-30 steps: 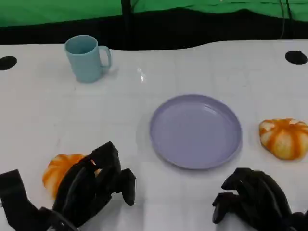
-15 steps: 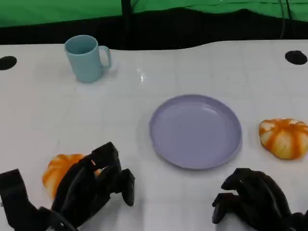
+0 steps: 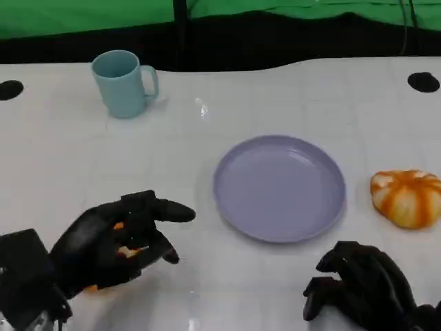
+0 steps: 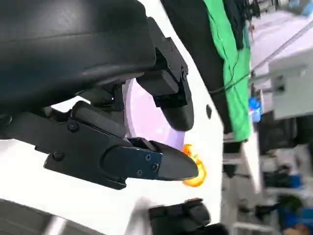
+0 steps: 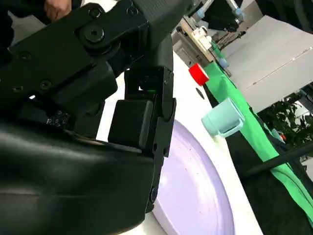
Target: Grasp the bread from the table and place it into the plate.
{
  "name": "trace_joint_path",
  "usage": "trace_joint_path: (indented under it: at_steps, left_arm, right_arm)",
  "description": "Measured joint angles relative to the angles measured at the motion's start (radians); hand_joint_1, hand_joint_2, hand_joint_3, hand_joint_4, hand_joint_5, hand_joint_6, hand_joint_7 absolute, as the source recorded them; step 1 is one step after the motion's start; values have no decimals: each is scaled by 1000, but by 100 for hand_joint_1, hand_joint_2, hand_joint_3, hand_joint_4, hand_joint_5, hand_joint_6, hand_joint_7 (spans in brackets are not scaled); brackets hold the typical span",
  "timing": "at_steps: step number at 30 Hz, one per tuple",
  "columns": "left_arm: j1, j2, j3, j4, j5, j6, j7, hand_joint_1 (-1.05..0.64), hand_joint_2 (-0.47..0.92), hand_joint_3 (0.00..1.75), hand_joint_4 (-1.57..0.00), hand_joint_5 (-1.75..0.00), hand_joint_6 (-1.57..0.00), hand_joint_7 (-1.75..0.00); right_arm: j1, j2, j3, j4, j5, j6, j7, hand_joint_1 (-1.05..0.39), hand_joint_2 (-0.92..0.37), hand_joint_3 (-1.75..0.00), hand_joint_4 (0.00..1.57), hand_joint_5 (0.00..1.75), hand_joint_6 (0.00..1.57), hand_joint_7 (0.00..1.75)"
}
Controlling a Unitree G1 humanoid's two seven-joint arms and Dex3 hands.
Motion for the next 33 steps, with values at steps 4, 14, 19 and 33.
trace_joint_path:
  at_steps: [4,14,19,33]
  left_arm:
    - [3,88,-15,-85,147,-1,57,-73,92,9,-36,-68,-44,-3]
    - [12,352,-61,-352,614,84,105,-82,92,9,-27,-14,-21,0]
    - [27,391,-118,-446,805,170,92,-77,91,4,-24,-9,-20,0]
    - [-66,379,-314,-318,1068,250,61,-71,84,0,-28,-5,-20,0]
  right_arm:
    - [2,-1,2,-1,-1,0,1,-104,-73,0,155,77,157,36]
    - [7,-2,3,-17,-2,6,-5,-104,-73,0,156,77,157,39]
    - [8,-1,3,-18,-1,6,-5,-104,-73,0,156,77,157,38]
    - [17,3,4,-31,-1,14,-14,-103,-72,0,156,77,157,39]
